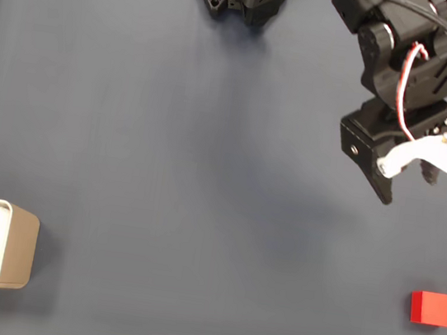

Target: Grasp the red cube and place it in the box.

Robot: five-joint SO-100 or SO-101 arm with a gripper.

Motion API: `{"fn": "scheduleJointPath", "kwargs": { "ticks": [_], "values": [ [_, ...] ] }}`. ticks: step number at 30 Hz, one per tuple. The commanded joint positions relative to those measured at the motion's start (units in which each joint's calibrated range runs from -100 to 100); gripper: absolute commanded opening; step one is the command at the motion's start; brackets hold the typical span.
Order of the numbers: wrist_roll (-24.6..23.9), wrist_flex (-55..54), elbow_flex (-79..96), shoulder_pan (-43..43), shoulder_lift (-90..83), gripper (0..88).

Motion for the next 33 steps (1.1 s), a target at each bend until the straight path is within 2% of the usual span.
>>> {"fn": "scheduleJointPath", "kwargs": {
  "ticks": [1,25,33],
  "values": [
    [-0.2,-2.4,-3.9,-0.7,1.4,23.4],
    [2.4,-11.3,-12.8,-0.8,17.0,30.2],
    [1.7,-13.8,-15.8,-1.2,22.2,32.3]
  ]
}}
